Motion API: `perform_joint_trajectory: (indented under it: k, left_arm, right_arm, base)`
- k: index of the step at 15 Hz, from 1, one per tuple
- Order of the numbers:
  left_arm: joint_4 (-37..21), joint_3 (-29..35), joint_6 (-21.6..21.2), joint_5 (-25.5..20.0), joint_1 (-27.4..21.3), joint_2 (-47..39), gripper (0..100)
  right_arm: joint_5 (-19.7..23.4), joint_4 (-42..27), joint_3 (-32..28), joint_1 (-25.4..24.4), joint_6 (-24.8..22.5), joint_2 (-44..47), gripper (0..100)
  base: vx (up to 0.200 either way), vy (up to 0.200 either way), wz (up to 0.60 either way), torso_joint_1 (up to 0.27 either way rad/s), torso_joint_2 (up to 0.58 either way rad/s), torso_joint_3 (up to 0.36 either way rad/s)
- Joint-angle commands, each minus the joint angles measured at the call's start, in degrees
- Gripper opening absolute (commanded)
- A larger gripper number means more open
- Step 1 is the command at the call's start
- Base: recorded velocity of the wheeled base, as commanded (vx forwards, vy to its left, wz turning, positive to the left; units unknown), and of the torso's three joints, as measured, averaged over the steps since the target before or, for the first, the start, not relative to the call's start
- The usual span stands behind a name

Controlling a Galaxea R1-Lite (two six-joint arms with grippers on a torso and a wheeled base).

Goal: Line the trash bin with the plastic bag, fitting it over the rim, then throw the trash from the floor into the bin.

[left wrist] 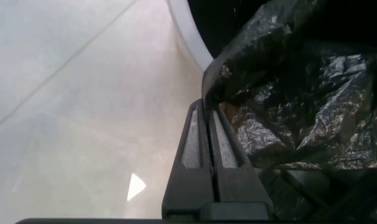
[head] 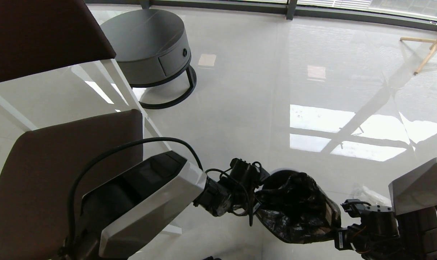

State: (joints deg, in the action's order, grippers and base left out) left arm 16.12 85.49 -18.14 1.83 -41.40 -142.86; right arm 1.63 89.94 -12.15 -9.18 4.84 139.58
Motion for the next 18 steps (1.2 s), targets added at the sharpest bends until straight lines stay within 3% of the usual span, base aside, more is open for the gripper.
perform_joint_trajectory:
  k: [1, 9, 18]
  left_arm:
    - [0.06, -0.24, -0.05, 0.02, -0.09, -0.49, 0]
    - [2.87, 3.72, 0.21, 1.25, 0.0, -4.36, 0]
    - [2.78, -0.68, 0.21, 1.25, -0.09, 0.13, 0]
  right_arm:
    - [0.04, 0.06, -0.24, -0.05, -0.01, 1.31, 0]
    - [-0.14, 0.06, -4.9, 0.04, -0.01, 3.15, 0]
    - [0.12, 0.06, 2.84, -2.6, 0.52, -3.53, 0]
  base:
    - [0.0, 0.0, 0.0, 0.0, 0.0, 0.0]
    - [0.0, 0.0, 0.0, 0.0, 0.0, 0.0]
    - [0.0, 0.0, 0.0, 0.0, 0.0, 0.0]
